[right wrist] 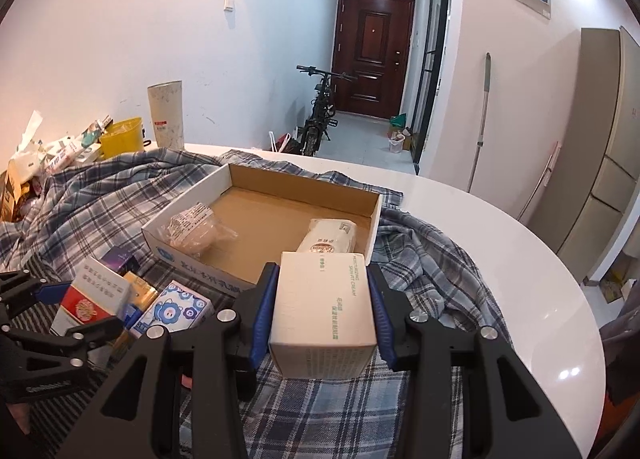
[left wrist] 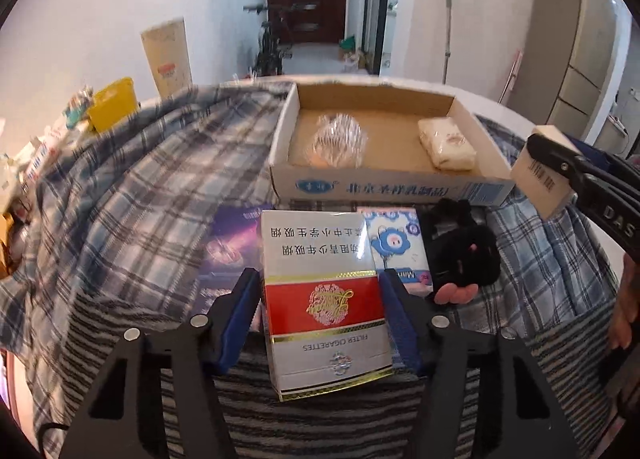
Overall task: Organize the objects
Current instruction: 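Grasp the red-and-white cigarette pack with the left gripper while the right holds the cream box, then lower the cream box into the cardboard box and open the right gripper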
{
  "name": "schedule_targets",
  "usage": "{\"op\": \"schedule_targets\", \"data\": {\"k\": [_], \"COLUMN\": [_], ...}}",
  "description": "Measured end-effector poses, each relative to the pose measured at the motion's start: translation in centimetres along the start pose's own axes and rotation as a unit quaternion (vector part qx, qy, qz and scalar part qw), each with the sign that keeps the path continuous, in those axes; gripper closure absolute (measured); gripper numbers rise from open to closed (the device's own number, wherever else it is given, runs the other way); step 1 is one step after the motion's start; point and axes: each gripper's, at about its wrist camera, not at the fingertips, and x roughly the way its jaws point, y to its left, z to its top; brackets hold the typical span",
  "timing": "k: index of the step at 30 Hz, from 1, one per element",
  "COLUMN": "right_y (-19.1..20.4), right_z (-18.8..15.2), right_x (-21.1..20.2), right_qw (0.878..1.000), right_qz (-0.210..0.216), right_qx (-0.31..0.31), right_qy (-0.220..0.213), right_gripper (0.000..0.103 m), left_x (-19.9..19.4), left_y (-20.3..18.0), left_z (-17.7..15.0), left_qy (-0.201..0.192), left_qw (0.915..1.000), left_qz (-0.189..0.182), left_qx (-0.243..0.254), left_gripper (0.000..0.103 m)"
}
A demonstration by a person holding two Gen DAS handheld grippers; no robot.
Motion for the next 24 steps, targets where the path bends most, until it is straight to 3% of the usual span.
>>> {"op": "schedule_targets", "data": {"k": [8, 14, 18, 24], "right_y": [-0.5, -0.8, -0.6, -0.6], "right_z": [0.3, 0.6, 0.6, 2.9], "right_x": [-1.5, -2.0, -2.4, -3.5], "right_qw": [0.999, 0.997, 0.996, 0.995], "right_qz": [0.012, 0.028, -0.020, -0.020], "right_qx": [0.018, 0.031, 0.024, 0.033], "right_qy": [-0.044, -0.062, -0.084, -0.090], "right_gripper": [0.061, 0.061, 0.061, 0.061], "left_x": [-4.1, -4.5, -5.2, -6.9], "left_y": [0.2, 0.6, 0.7, 1.2], "left_z": [-0.1, 0.0, 0.8, 3.8], "left_qy": [-0.094, -0.100, -0.103, -0.136], "left_qw": [0.9950, 0.9945, 0.9938, 0.9899], "left_qz": [-0.016, -0.022, -0.036, -0.028], "left_qx": [0.029, 0.023, 0.021, 0.029], "left_gripper": [0.040, 0.040, 0.040, 0.040]}}
